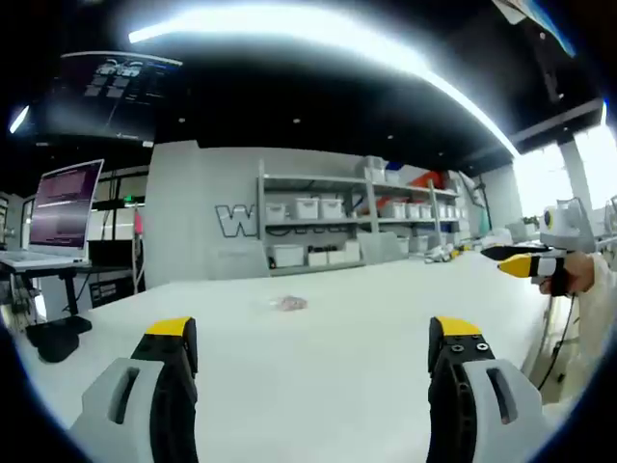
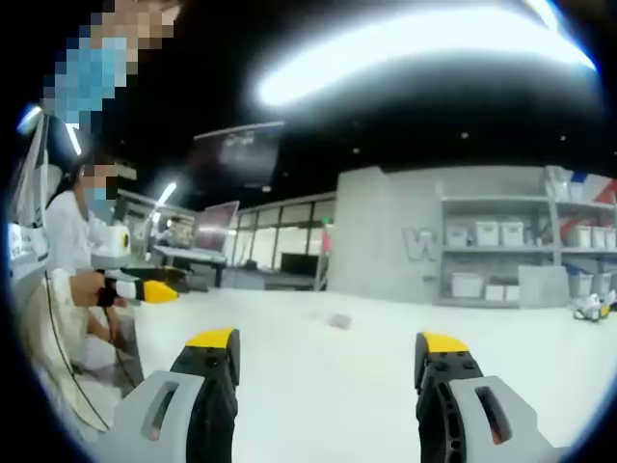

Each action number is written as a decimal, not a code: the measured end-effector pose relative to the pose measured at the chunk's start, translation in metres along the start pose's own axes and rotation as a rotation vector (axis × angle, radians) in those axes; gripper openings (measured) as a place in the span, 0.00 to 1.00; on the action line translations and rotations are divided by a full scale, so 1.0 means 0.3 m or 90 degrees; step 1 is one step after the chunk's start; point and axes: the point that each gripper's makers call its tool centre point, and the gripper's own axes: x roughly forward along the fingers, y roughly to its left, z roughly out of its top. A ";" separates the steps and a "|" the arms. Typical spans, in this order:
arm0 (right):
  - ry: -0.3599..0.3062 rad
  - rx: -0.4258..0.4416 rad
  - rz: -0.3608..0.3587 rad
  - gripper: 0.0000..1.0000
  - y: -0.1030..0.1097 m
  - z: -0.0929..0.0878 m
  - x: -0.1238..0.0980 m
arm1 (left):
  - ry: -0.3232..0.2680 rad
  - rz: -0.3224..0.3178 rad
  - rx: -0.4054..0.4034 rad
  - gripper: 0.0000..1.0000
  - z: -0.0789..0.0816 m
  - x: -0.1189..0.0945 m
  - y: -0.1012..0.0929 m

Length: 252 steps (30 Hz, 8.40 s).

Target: Open the resealable bag by pulling the two sides of the seal apart until the entire bag opening is separated and visibly accessible.

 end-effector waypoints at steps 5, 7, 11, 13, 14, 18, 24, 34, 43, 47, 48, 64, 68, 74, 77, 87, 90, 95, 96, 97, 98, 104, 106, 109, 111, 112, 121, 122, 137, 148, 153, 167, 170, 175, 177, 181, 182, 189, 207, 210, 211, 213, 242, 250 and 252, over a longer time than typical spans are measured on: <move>0.004 -0.003 -0.003 0.75 -0.004 -0.005 -0.001 | 0.001 0.000 0.001 0.98 -0.002 -0.001 0.000; 0.004 -0.003 -0.003 0.75 -0.003 -0.005 -0.001 | 0.001 0.000 0.001 0.98 -0.003 -0.001 0.000; 0.003 -0.004 -0.003 0.75 -0.002 -0.003 -0.002 | 0.001 0.000 0.000 0.98 -0.004 -0.002 0.000; 0.004 -0.006 -0.003 0.75 -0.002 -0.002 -0.003 | 0.002 0.001 0.000 0.98 -0.005 -0.003 0.001; 0.004 -0.007 -0.003 0.75 -0.002 -0.002 -0.003 | 0.002 0.001 0.001 0.98 -0.005 -0.003 0.002; 0.006 -0.008 -0.002 0.75 0.001 -0.005 -0.003 | 0.003 0.001 0.001 0.98 -0.006 -0.004 0.002; 0.008 -0.012 -0.001 0.75 0.003 -0.008 -0.004 | 0.003 0.001 0.001 0.98 -0.008 -0.007 0.002; 0.008 -0.017 0.000 0.75 0.009 -0.005 -0.007 | 0.002 0.002 0.001 0.98 -0.006 -0.009 0.002; 0.012 -0.021 0.003 0.75 0.017 -0.010 -0.006 | 0.004 0.001 0.001 0.98 -0.010 -0.013 0.001; 0.011 -0.021 0.002 0.75 0.015 -0.008 -0.008 | 0.002 0.001 0.001 0.98 -0.008 -0.014 0.000; 0.010 -0.022 0.002 0.75 0.016 -0.007 -0.008 | 0.002 0.001 0.001 0.98 -0.008 -0.014 0.000; 0.017 -0.026 0.004 0.75 0.017 -0.017 -0.011 | 0.004 0.000 0.006 0.98 -0.009 -0.012 0.001; 0.019 -0.028 0.007 0.75 0.020 -0.018 -0.012 | 0.006 0.004 0.006 0.98 -0.014 -0.013 0.007; 0.028 -0.031 0.005 0.75 0.011 -0.027 -0.016 | 0.016 0.005 0.010 0.98 -0.029 -0.012 0.010; 0.028 -0.030 0.005 0.75 0.011 -0.026 -0.016 | 0.021 0.004 0.013 0.98 -0.037 -0.014 0.007; 0.035 -0.038 0.014 0.75 0.025 -0.035 -0.010 | 0.028 -0.001 0.021 0.98 -0.044 -0.013 0.003; 0.038 -0.041 0.014 0.75 0.025 -0.038 -0.010 | 0.029 0.000 0.021 0.98 -0.047 -0.015 0.003; 0.039 -0.043 0.013 0.75 0.025 -0.038 -0.010 | 0.029 0.000 0.020 0.98 -0.047 -0.017 0.004; 0.039 -0.044 0.013 0.75 0.025 -0.038 -0.010 | 0.028 0.000 0.019 0.98 -0.046 -0.018 0.004; 0.039 -0.045 0.013 0.75 0.026 -0.038 -0.011 | 0.028 0.000 0.019 0.98 -0.046 -0.018 0.004; 0.040 -0.045 0.013 0.75 0.026 -0.037 -0.011 | 0.028 0.000 0.019 0.98 -0.046 -0.018 0.004; 0.043 -0.056 0.014 0.75 0.033 -0.038 -0.009 | 0.027 0.001 0.020 0.98 -0.045 -0.020 0.006; 0.045 -0.064 0.013 0.75 0.033 -0.039 -0.009 | 0.027 0.001 0.021 0.98 -0.044 -0.020 0.006; 0.048 -0.067 0.013 0.75 0.033 -0.042 -0.008 | 0.026 0.001 0.021 0.98 -0.043 -0.021 0.005; 0.049 -0.067 0.014 0.75 0.034 -0.044 -0.008 | 0.027 0.000 0.021 0.98 -0.043 -0.020 0.005; 0.049 -0.067 0.015 0.75 0.034 -0.045 -0.008 | 0.027 0.000 0.022 0.98 -0.043 -0.020 0.005; 0.051 -0.068 0.014 0.75 0.029 -0.048 -0.006 | 0.026 0.002 0.021 0.98 -0.042 -0.019 0.009; 0.051 -0.068 0.014 0.75 0.029 -0.047 -0.005 | 0.026 0.001 0.021 0.98 -0.042 -0.019 0.008; 0.051 -0.068 0.013 0.74 0.023 -0.048 0.014 | 0.023 0.000 0.022 0.98 -0.036 -0.018 0.011; 0.061 -0.082 0.027 0.74 0.032 -0.055 0.032 | 0.026 0.003 0.023 0.98 -0.040 -0.025 0.018; 0.068 -0.099 0.029 0.74 0.029 -0.058 0.042 | 0.023 0.003 0.024 0.98 -0.037 -0.025 0.020; 0.076 -0.125 0.036 0.73 0.032 -0.060 0.065 | 0.027 0.005 0.024 0.98 -0.046 -0.027 0.025; 0.077 -0.129 0.036 0.73 0.031 -0.059 0.074 | 0.028 0.003 0.025 0.98 -0.046 -0.027 0.023; 0.071 -0.137 0.042 0.73 0.035 -0.048 0.098 | 0.030 0.002 0.024 0.98 -0.051 -0.026 0.021; 0.075 -0.146 0.043 0.73 0.035 -0.051 0.107 | 0.030 0.002 0.023 0.98 -0.051 -0.026 0.022; 0.081 -0.154 0.046 0.73 0.035 -0.060 0.117 | 0.029 0.003 0.024 0.98 -0.050 -0.029 0.023; 0.082 -0.155 0.047 0.73 0.036 -0.063 0.118 | 0.030 0.004 0.024 0.98 -0.051 -0.029 0.024; 0.102 -0.186 0.038 0.73 0.022 -0.084 0.125 | 0.029 0.006 0.023 0.98 -0.049 -0.028 0.028; 0.122 -0.251 0.039 0.72 0.009 -0.086 0.188 | 0.028 0.004 0.023 0.98 -0.044 -0.021 0.026; 0.126 -0.261 0.045 0.72 0.011 -0.086 0.200 | 0.030 0.003 0.024 0.98 -0.047 -0.020 0.024; 0.127 -0.263 0.047 0.72 0.012 -0.087 0.204 | 0.031 0.002 0.024 0.98 -0.048 -0.020 0.024; 0.131 -0.269 0.049 0.71 0.013 -0.090 0.211 | 0.032 0.002 0.024 0.98 -0.050 -0.020 0.023; 0.158 -0.354 0.078 0.71 0.032 -0.104 0.314 | 0.029 -0.002 0.028 0.98 -0.040 -0.016 0.022; 0.181 -0.371 0.090 0.73 0.038 -0.123 0.335 | 0.031 -0.011 0.027 0.98 -0.043 -0.019 0.008; 0.189 -0.372 0.091 0.72 0.036 -0.127 0.341 | 0.031 -0.013 0.025 0.98 -0.044 -0.019 0.004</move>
